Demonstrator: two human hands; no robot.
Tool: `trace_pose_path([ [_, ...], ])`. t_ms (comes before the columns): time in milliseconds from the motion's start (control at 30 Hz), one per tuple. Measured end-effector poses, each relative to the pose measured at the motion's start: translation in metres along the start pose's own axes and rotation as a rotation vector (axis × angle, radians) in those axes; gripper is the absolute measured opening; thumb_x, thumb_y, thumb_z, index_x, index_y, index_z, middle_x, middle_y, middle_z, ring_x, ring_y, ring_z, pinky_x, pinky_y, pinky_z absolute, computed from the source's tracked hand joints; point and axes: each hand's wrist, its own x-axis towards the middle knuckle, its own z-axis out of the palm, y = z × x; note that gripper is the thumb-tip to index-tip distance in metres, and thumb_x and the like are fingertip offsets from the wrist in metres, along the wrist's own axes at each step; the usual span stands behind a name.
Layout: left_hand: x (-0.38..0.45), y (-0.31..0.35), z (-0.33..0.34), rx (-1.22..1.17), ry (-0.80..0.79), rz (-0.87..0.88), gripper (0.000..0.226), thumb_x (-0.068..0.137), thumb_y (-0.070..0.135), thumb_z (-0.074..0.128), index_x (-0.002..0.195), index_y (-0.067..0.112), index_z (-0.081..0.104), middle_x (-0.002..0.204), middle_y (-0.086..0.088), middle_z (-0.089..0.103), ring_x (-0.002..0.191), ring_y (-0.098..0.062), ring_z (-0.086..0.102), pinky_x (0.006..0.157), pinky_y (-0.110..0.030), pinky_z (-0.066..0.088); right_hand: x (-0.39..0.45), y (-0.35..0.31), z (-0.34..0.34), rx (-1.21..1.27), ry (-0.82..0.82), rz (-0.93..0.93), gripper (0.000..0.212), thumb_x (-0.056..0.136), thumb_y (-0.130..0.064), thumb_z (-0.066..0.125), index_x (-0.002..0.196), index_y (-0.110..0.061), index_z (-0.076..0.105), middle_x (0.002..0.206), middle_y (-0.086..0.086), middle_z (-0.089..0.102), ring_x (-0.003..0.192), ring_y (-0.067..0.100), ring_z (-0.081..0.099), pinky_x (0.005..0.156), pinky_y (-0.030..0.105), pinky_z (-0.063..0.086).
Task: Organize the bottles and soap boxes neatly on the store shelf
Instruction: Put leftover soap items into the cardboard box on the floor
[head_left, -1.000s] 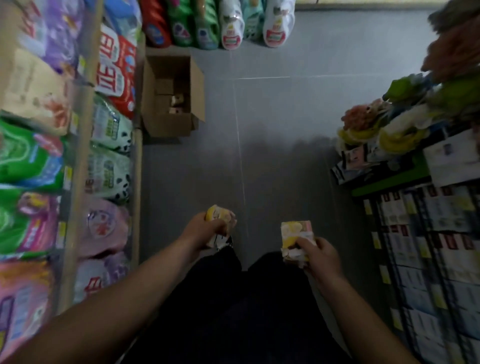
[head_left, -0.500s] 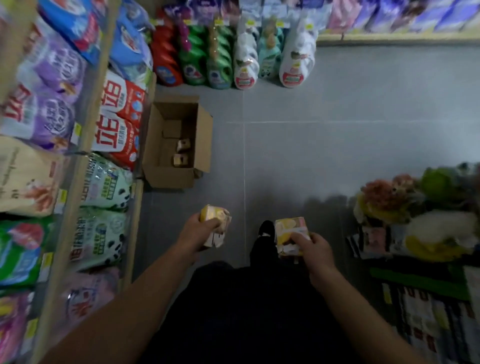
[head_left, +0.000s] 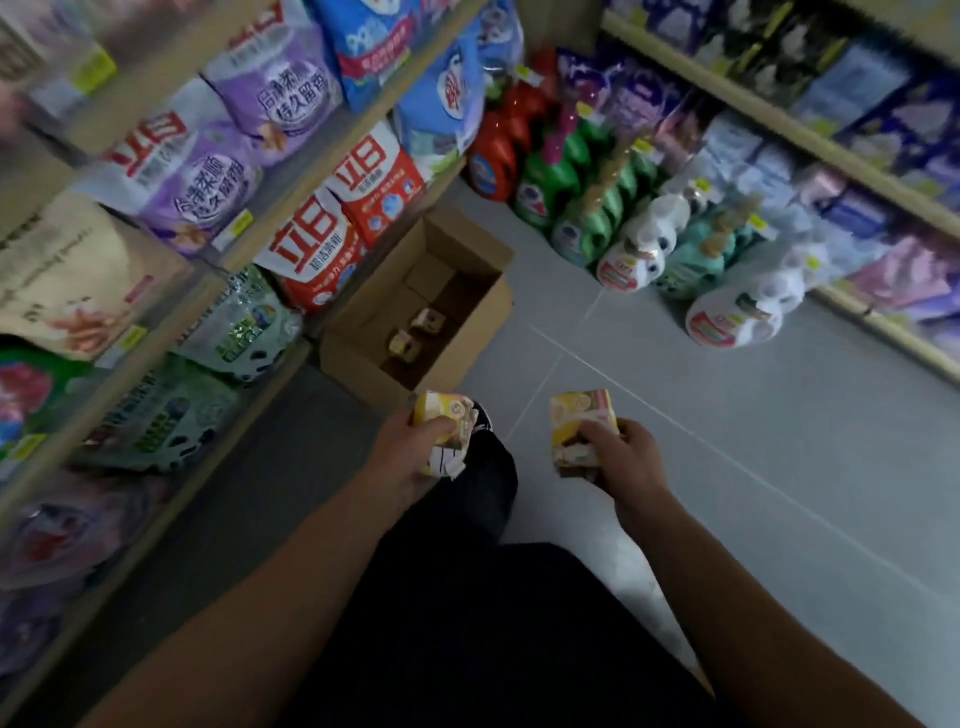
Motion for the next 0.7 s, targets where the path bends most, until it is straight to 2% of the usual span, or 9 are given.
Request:
trace_pose_path([
  [100, 0.034, 0.050, 0.017, -0.018, 0.002, -0.045, 0.025, 0.089, 0.012, 0.063, 0.114, 0.012, 0.062, 0.097, -0.002, 0.065, 0.078, -0.012, 0.063, 0.053, -0.023, 0.047, 0.047, -0.052, 0.009, -0.049, -0.015, 0.037, 0.032, 0.076, -0.010, 0.069, 0.105, 0.001, 0.060, 0.093, 0.026, 0.069, 0.076, 0.038, 0.071, 0.061, 0.051, 0.060],
  [133, 0.044, 0.067, 0.020, -0.018, -0.001, -0.056, 0.028, 0.088, 0.012, 0.064, 0.116, 0.010, 0.062, 0.102, -0.007, 0.065, 0.084, -0.018, 0.063, 0.058, -0.028, 0.051, 0.062, -0.068, 0.011, -0.068, -0.026, 0.040, 0.033, 0.075, -0.011, 0.070, 0.104, -0.001, 0.061, 0.092, 0.023, 0.069, 0.073, 0.034, 0.072, 0.058, 0.048, 0.060],
  [200, 0.069, 0.096, 0.025, -0.037, 0.023, -0.081, 0.034, 0.086, 0.011, 0.066, 0.119, 0.008, 0.061, 0.115, -0.016, 0.064, 0.100, -0.031, 0.063, 0.080, -0.046, 0.056, 0.094, -0.103, 0.021, -0.179, -0.050, 0.019, 0.034, 0.073, -0.017, 0.073, 0.104, -0.008, 0.062, 0.089, 0.015, 0.070, 0.065, 0.022, 0.072, 0.052, 0.035, 0.057],
  [267, 0.091, 0.117, 0.028, -0.057, 0.062, -0.090, 0.038, 0.085, 0.013, 0.068, 0.122, 0.009, 0.060, 0.120, -0.016, 0.063, 0.108, -0.035, 0.062, 0.094, -0.055, 0.051, 0.124, -0.135, 0.036, -0.308, -0.055, -0.004, 0.039, 0.070, -0.025, 0.075, 0.105, -0.016, 0.062, 0.088, 0.005, 0.070, 0.067, 0.017, 0.070, 0.054, 0.031, 0.056],
  [367, 0.129, 0.137, 0.029, -0.162, 0.148, -0.127, 0.042, 0.082, 0.016, 0.072, 0.122, 0.013, 0.060, 0.120, -0.013, 0.064, 0.107, -0.033, 0.063, 0.095, -0.056, 0.051, 0.177, -0.172, 0.067, -0.437, -0.130, -0.046, 0.040, 0.069, -0.028, 0.075, 0.105, -0.021, 0.060, 0.088, -0.003, 0.068, 0.069, 0.010, 0.066, 0.049, 0.023, 0.047],
  [467, 0.173, 0.146, 0.036, -0.289, 0.241, -0.188, 0.050, 0.074, 0.018, 0.077, 0.121, 0.016, 0.060, 0.116, -0.013, 0.065, 0.104, -0.033, 0.065, 0.093, -0.055, 0.053, 0.236, -0.196, 0.105, -0.545, -0.242, -0.064, 0.041, 0.070, -0.027, 0.076, 0.106, -0.021, 0.057, 0.091, -0.004, 0.066, 0.075, 0.009, 0.064, 0.050, 0.019, 0.043],
  [533, 0.212, 0.141, 0.043, -0.347, 0.300, -0.211, 0.045, 0.075, 0.016, 0.078, 0.117, 0.017, 0.061, 0.114, -0.012, 0.067, 0.102, -0.032, 0.066, 0.092, -0.054, 0.054, 0.283, -0.201, 0.131, -0.611, -0.308, -0.056, 0.040, 0.071, -0.026, 0.076, 0.106, -0.022, 0.056, 0.094, -0.003, 0.066, 0.079, 0.012, 0.065, 0.054, 0.021, 0.045],
  [633, 0.285, 0.119, 0.055, -0.431, 0.399, -0.215, 0.036, 0.082, 0.011, 0.073, 0.117, 0.013, 0.064, 0.110, -0.012, 0.070, 0.097, -0.029, 0.069, 0.085, -0.044, 0.057, 0.368, -0.193, 0.178, -0.722, -0.419, -0.080, 0.040, 0.074, -0.025, 0.075, 0.111, -0.019, 0.060, 0.100, 0.001, 0.067, 0.087, 0.017, 0.066, 0.063, 0.027, 0.049],
  [700, 0.338, 0.096, 0.062, -0.486, 0.468, -0.204, 0.033, 0.083, 0.008, 0.072, 0.115, 0.013, 0.065, 0.109, -0.013, 0.070, 0.098, -0.032, 0.068, 0.083, -0.045, 0.058, 0.426, -0.176, 0.212, -0.814, -0.486, -0.124, 0.039, 0.077, -0.026, 0.075, 0.113, -0.015, 0.063, 0.100, 0.005, 0.068, 0.086, 0.019, 0.066, 0.057, 0.024, 0.046],
])
